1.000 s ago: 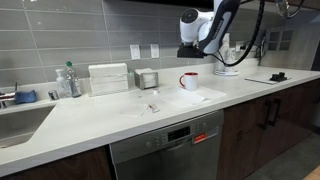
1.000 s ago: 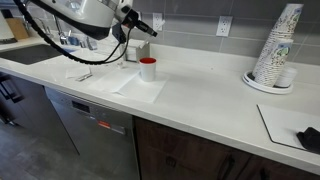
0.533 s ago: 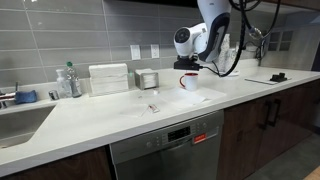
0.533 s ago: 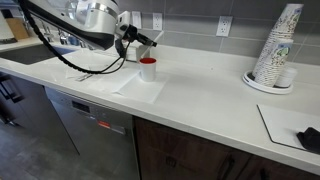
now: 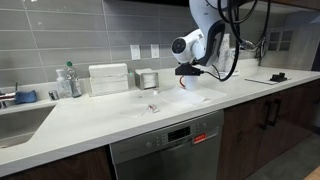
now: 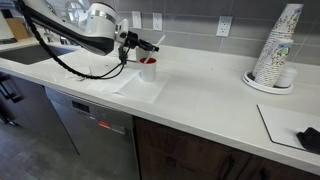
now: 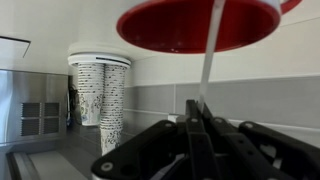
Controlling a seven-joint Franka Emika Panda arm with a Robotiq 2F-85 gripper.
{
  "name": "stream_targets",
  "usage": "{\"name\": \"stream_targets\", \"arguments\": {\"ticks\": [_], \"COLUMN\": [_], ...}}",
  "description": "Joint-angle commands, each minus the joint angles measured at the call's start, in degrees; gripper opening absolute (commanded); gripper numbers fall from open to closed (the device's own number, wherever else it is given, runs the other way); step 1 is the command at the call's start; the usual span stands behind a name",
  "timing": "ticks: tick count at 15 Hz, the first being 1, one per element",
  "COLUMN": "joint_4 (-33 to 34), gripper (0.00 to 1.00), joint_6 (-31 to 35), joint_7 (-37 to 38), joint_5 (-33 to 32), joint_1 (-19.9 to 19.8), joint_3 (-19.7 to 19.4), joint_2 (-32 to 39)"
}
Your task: Put the straw in the mug
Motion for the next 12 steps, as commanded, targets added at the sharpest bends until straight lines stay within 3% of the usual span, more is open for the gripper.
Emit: {"name": "stream_targets", "arguments": {"ticks": [1,6,9,12], "joint_4": [-2.59,-4.66,-7.40,-11.46], "gripper": [0.36,0.73,0.95,1.00], "joint_6": [-1.60,-0.89,1.82,4.55], "joint_7": [-0.34,-2.56,-7.67,-17.09], "joint_5": [-0.96,-1.07,-1.08,0.64], "joint_1": [1.84,3.42,4.59,5.05], "joint_3": [-0.73,-1.55,-1.41,0.08], "joint_2": [-0.22,-3.65,-9.25,-16.81]}}
